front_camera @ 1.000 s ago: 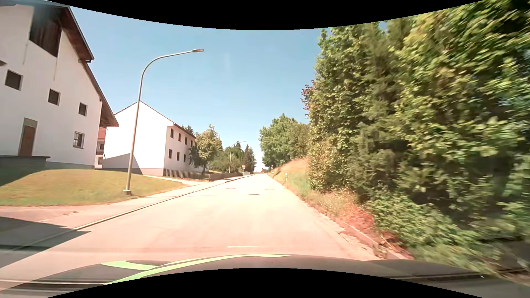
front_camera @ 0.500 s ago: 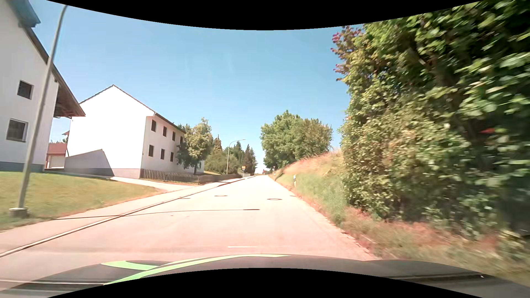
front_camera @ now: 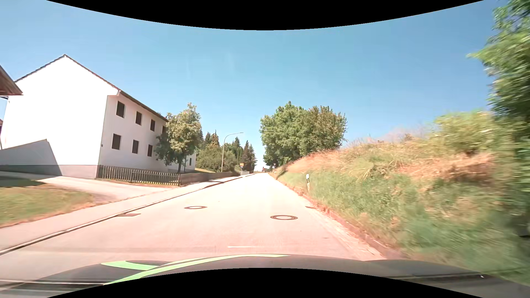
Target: Follow the waypoints while adhering to traffic rules and regulations
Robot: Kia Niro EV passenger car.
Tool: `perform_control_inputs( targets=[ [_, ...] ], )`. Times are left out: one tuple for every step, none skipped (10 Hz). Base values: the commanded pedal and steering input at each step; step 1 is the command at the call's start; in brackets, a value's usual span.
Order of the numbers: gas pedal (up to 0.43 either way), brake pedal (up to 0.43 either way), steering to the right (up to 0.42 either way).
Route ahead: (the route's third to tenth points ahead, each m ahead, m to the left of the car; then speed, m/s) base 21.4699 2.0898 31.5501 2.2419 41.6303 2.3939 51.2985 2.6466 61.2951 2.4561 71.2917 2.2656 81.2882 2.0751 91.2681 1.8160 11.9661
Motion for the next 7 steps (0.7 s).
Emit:
perform_control_inputs(
  targets=[
    [0.248, 0.0, 0.004],
    [0.248, 0.0, 0.003],
    [0.248, 0.0, 0.003],
    [0.24, 0.0, 0.003],
    [0.228, 0.0, 0.003],
    [0.177, 0.0, 0.003],
    [0.15, 0.0, 0.003]
  ],
)
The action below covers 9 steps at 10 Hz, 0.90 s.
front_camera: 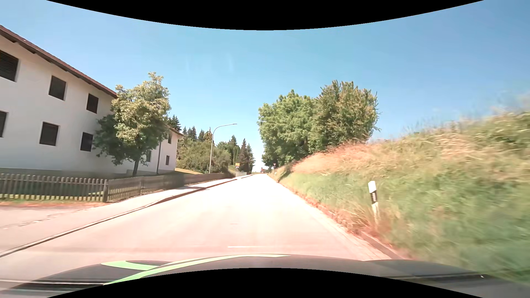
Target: Follow the waypoints while adhering to traffic rules and regulations
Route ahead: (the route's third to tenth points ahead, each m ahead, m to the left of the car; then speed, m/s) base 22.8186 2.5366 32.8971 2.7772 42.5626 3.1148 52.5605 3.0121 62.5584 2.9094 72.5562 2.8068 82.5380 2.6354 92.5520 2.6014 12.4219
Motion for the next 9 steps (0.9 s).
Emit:
perform_control_inputs(
  targets=[
    [0.138, 0.0, 0.003],
    [0.098, 0.0, 0.003],
    [0.079, 0.0, 0.003],
    [0.079, 0.0, 0.002],
    [0.087, 0.0, 0.002],
    [0.098, 0.0, 0.001],
    [0.13, 0.0, 0.001],
    [0.138, 0.0, 0.001],
    [0.157, 0.0, 0.001]
  ],
)
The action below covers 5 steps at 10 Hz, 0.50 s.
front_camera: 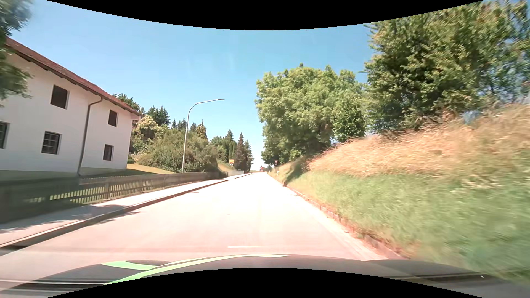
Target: Follow the waypoints while adhering to traffic rules and regulations
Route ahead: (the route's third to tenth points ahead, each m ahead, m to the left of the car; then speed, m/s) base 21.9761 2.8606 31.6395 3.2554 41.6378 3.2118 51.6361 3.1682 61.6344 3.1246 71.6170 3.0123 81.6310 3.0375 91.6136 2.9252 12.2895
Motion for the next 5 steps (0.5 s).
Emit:
perform_control_inputs(
  targets=[
    [0.169, 0.0, 0.001],
    [0.177, 0.0, 0.0],
    [0.177, 0.0, 0.001],
    [0.177, 0.0, 0.001],
    [0.177, 0.0, 0.0]
  ],
)
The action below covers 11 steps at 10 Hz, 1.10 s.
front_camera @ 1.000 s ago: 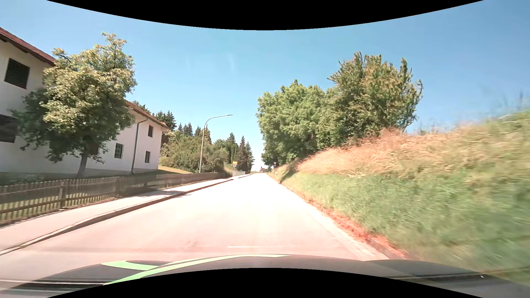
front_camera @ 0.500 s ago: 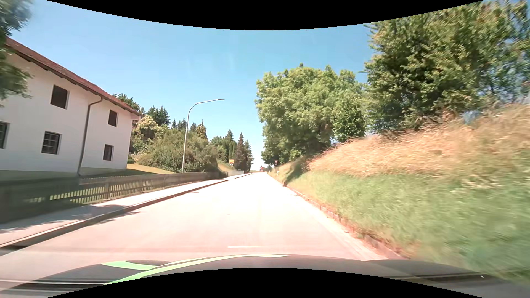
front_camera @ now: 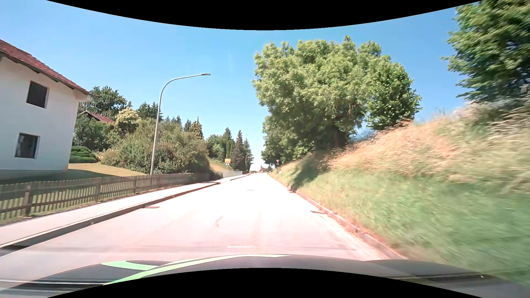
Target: Follow the waypoints while adhering to traffic rules and regulations
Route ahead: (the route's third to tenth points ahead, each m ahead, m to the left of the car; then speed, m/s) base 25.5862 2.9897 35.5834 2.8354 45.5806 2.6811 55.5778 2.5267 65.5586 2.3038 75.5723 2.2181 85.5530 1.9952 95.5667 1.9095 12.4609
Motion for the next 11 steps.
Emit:
perform_control_inputs(
  targets=[
    [0.177, 0.0, 0.001],
    [0.177, 0.0, 0.001],
    [0.177, 0.0, 0.002],
    [0.189, 0.0, 0.004],
    [0.189, 0.0, 0.004],
    [0.189, 0.0, 0.004],
    [0.189, 0.0, 0.004],
    [0.189, 0.0, 0.004],
    [0.189, 0.0, 0.004],
    [0.189, 0.0, 0.004],
    [0.189, 0.0, 0.004]
  ],
)
